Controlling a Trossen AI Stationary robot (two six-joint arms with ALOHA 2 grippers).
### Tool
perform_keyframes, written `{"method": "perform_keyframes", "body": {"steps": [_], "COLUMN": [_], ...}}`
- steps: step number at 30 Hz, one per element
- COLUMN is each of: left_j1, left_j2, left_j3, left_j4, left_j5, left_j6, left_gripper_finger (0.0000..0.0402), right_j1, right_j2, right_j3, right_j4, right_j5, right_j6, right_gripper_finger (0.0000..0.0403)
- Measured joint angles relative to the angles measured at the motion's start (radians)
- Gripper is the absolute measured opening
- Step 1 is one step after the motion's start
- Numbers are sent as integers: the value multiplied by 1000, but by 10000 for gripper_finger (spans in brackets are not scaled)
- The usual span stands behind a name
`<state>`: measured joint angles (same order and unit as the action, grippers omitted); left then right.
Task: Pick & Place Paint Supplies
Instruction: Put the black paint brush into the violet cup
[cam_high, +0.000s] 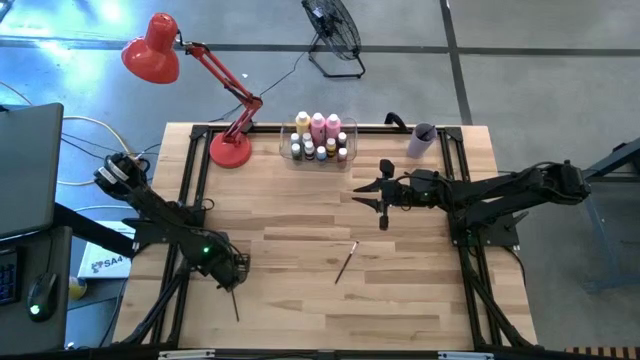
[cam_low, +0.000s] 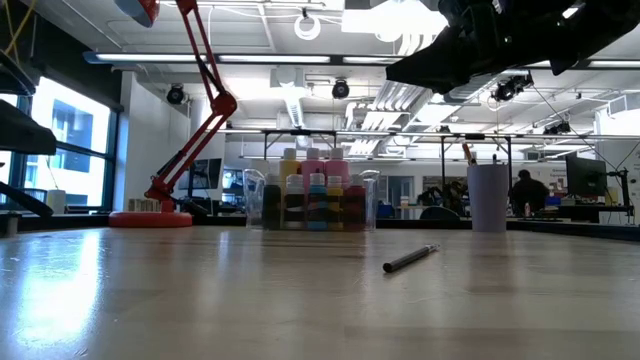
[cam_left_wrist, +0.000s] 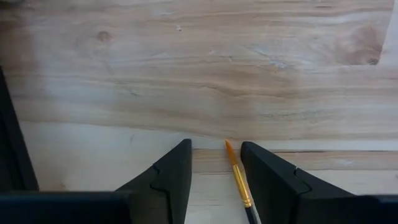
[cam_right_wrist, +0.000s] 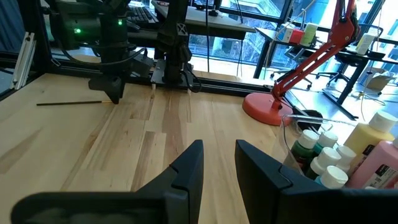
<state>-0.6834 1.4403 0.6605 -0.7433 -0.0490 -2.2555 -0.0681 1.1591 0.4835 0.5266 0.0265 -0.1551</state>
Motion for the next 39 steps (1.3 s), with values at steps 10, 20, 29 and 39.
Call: {"method": "perform_keyframes", "body": {"steps": [10,20,29,39], "left_j1": [10,10,11,11], "left_j2": [0,2,2,2], "left_j3": [0,0,1,1], "left_j4": [3,-11,-8,-11], "left_j5": [7,10,5,17], "left_j6": [-126,-161,-151,-76], "left_gripper_finger": [143,141,56,4], "right_j1": [0,0,0,0], "right_j2": [0,0,0,0], "right_j3": [0,0,0,0], "right_j4": [0,0,0,0], "right_j5": [0,0,0,0], "right_j6": [-1,-6,-6,-7], "right_gripper_finger": [83,83,83,83]}}
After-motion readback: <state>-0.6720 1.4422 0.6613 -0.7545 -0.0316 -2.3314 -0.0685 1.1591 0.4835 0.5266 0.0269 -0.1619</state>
